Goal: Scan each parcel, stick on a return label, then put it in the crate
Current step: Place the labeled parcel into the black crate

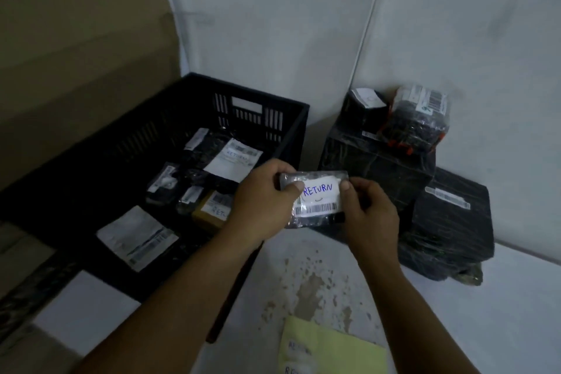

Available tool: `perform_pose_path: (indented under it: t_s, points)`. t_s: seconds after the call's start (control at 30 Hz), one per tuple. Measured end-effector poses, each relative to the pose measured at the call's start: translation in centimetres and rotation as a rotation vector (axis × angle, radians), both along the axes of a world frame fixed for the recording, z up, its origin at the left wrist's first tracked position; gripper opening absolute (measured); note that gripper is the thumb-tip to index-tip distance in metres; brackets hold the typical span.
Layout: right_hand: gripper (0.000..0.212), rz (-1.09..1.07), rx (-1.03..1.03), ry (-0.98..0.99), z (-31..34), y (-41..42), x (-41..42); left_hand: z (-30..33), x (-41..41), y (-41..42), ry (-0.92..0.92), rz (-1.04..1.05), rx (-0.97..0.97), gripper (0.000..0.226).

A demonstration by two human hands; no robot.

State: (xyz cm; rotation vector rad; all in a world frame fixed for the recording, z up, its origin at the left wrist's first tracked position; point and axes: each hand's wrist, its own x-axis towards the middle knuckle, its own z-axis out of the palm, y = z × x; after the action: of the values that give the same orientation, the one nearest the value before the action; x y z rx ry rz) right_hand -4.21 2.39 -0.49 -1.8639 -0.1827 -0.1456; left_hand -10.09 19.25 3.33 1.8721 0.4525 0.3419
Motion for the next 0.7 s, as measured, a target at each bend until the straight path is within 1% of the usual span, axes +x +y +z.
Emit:
perform_pose_path:
  t_s: [0.03,0.13,0.23,0.37,0.43,0.5,0.6,0.7]
  points:
    - [0.007,0.019,0.012,-0.007,0.6,1.1,-0.1,1.0,-0.5,1.2,-0.019,0.013,-0.005,0.012]
    - [0.022,0.047,0.014,-0.055,1.5,4.6,-0.4,2.4,-1.5,5.6,-0.034,0.097,-0.062,0.011]
    - [0.025,0.082,-0.008,-0.127,1.3,8.0,-0.8,2.2,-1.3,10.9,-0.014,0.228,-0.152,0.010]
    - [0.027,0.113,-0.190,-0.256,1.0,12.4,-1.2,0.0,0.3,18.2,0.050,0.419,-0.180,0.011]
    - [0.025,0.111,-0.244,-0.311,1.2,14.0,-0.9,-1.5,1.3,21.4,0.109,0.473,-0.184,0.010]
    - [0.023,0.109,-0.302,-0.353,1.4,15.2,-0.2,-3.0,2.4,23.8,0.169,0.507,-0.171,0.015]
    - [0.024,0.120,-0.422,-0.353,1.7,16.6,0.9,-5.0,4.4,26.1,0.203,0.539,-0.221,0.016]
    - [0.026,0.135,-0.541,-0.335,1.5,17.4,1.2,-6.6,6.6,27.4,0.224,0.560,-0.204,0.013]
